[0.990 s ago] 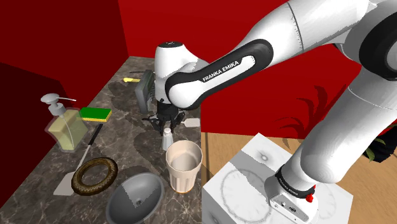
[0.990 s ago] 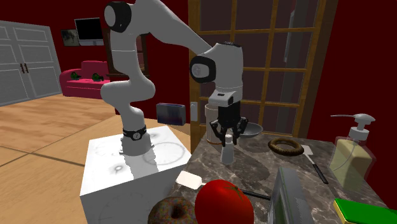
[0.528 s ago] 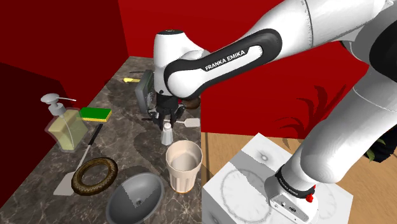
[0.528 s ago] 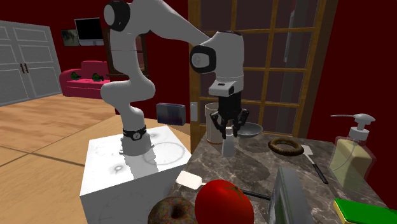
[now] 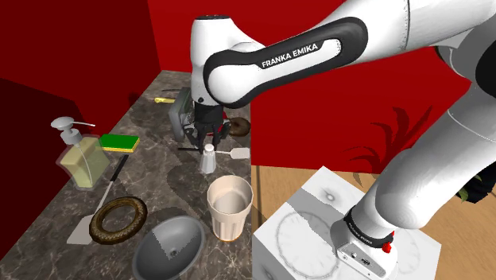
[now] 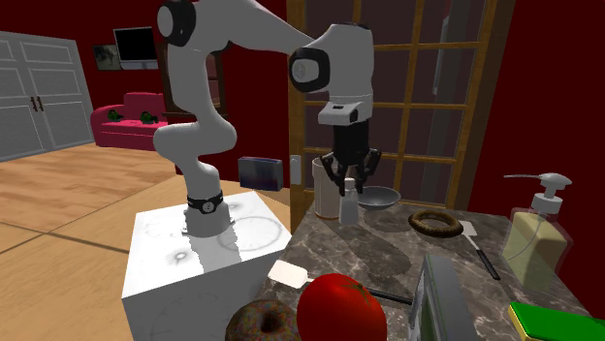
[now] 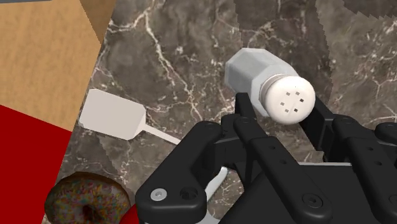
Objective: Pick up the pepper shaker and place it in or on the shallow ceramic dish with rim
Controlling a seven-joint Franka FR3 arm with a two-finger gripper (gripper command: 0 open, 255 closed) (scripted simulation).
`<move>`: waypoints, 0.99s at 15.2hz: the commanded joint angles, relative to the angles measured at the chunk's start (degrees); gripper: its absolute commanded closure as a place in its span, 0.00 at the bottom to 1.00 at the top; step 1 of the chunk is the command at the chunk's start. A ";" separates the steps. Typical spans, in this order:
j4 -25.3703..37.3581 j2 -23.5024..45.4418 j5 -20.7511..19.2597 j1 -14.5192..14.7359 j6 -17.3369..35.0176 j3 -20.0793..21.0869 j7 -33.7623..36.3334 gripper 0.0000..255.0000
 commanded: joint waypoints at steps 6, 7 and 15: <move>3.87 -1.81 0.59 -0.12 -5.56 -0.30 -0.17 1.00; 4.45 -2.01 0.64 -0.14 -6.33 -0.35 -0.18 1.00; 7.26 -2.06 0.61 3.44 -8.43 4.19 8.21 1.00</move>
